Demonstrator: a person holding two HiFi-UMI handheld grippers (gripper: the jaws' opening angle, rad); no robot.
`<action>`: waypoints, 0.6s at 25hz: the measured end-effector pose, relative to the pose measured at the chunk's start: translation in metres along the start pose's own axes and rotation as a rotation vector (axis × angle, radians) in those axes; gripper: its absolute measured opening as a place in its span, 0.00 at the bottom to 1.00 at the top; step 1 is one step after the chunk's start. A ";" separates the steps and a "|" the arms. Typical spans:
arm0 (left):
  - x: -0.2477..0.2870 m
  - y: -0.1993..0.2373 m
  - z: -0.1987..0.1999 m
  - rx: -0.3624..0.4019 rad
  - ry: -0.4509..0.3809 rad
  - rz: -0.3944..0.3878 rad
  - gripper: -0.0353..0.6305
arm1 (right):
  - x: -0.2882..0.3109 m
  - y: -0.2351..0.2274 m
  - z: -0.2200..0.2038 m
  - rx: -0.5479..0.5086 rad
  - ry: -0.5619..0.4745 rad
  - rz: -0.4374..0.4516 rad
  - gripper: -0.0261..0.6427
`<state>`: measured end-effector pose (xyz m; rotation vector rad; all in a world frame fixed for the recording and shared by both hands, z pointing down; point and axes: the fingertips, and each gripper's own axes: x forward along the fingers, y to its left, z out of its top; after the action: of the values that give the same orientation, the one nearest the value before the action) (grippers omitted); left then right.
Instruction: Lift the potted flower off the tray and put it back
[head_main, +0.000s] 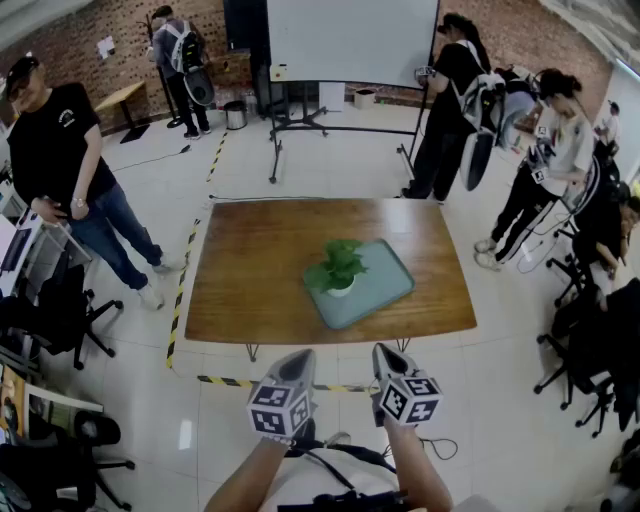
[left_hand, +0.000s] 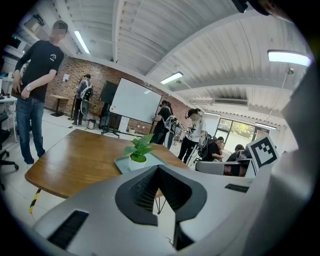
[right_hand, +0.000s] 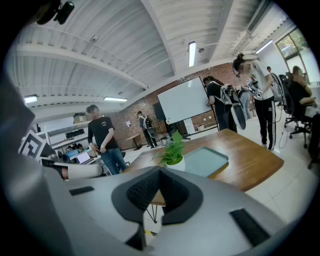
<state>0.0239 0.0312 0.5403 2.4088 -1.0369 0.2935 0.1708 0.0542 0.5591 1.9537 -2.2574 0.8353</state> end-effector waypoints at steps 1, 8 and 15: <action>0.004 0.003 0.003 0.000 0.002 -0.003 0.05 | 0.007 -0.002 0.002 0.003 0.004 -0.004 0.05; 0.039 0.019 0.027 0.013 0.024 -0.037 0.05 | 0.060 -0.020 0.017 0.047 0.010 -0.032 0.07; 0.083 0.036 0.042 0.012 0.060 -0.088 0.05 | 0.127 -0.049 0.017 0.154 0.045 -0.087 0.10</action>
<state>0.0549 -0.0637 0.5491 2.4333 -0.9022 0.3407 0.1953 -0.0715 0.6092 2.0563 -2.1241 1.0595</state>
